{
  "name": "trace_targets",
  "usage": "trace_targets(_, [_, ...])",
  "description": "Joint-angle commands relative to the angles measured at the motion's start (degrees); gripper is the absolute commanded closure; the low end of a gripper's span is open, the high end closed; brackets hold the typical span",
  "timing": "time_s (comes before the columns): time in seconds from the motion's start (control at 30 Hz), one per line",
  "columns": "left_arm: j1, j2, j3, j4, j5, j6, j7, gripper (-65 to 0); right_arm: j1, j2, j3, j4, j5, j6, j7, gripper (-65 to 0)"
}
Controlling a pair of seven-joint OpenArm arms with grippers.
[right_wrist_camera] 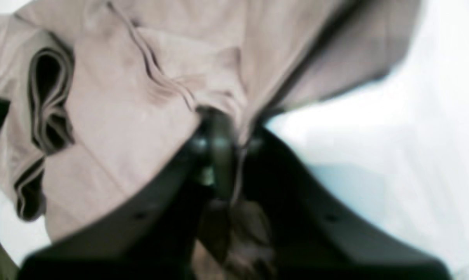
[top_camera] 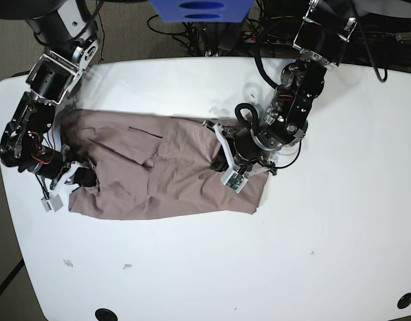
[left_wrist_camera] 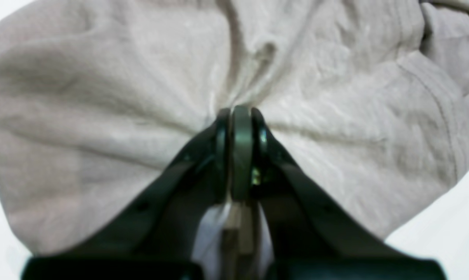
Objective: Fold the T-shirt properly
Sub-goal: 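Grasp the shirt end with the right gripper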
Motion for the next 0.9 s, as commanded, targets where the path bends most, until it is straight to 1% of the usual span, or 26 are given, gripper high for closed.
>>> trace_targets(0.0, [-0.24, -0.05, 0.02, -1.03, 0.73, 0.46, 1.68, 0.0, -0.74, -0.14, -1.33, -0.6, -5.19, -0.4, -5.68, 0.0])
trace_targets(0.03, [-0.24, 0.04, 0.02, -1.29, 0.64, 0.46, 1.68, 0.0, -0.74, -0.14, -1.59, -0.52, -5.19, -0.4, -5.68, -0.8])
trace_targets(0.17, [-0.24, 0.04, 0.02, -1.38, 0.38, 0.46, 1.68, 0.0, -0.74, -0.14, -1.76, 1.94, -5.28, -0.4, -5.68, 0.0])
trace_targets(0.3, [-0.42, 0.13, 0.02, -1.29, 0.38, 0.46, 1.68, 0.0, -0.74, -0.14, -1.76, 6.96, -5.37, -0.4, -5.68, 0.0])
trace_targets(0.43, [-0.59, 1.09, -0.16, -1.29, 0.64, 0.46, 1.68, 0.0, -0.47, -0.14, -1.76, 11.53, -5.37, -0.4, -5.68, 0.0])
trace_targets(0.57, [-0.77, 1.36, -0.16, -1.38, 0.64, 0.46, 1.68, 0.0, 1.64, -0.23, -1.76, 14.87, -5.28, -0.4, -5.68, 0.0])
trace_targets(0.7, [-1.65, 2.59, -0.07, -1.55, 0.82, 0.46, 1.68, 0.0, 2.87, -0.23, -1.85, 15.92, -5.11, -0.4, -5.68, 0.0])
trace_targets(0.87, [-1.91, 3.2, 0.02, -2.35, 0.82, 0.46, 1.68, 0.0, 4.98, -0.31, -2.73, 16.01, -5.02, -0.4, -5.68, 0.0])
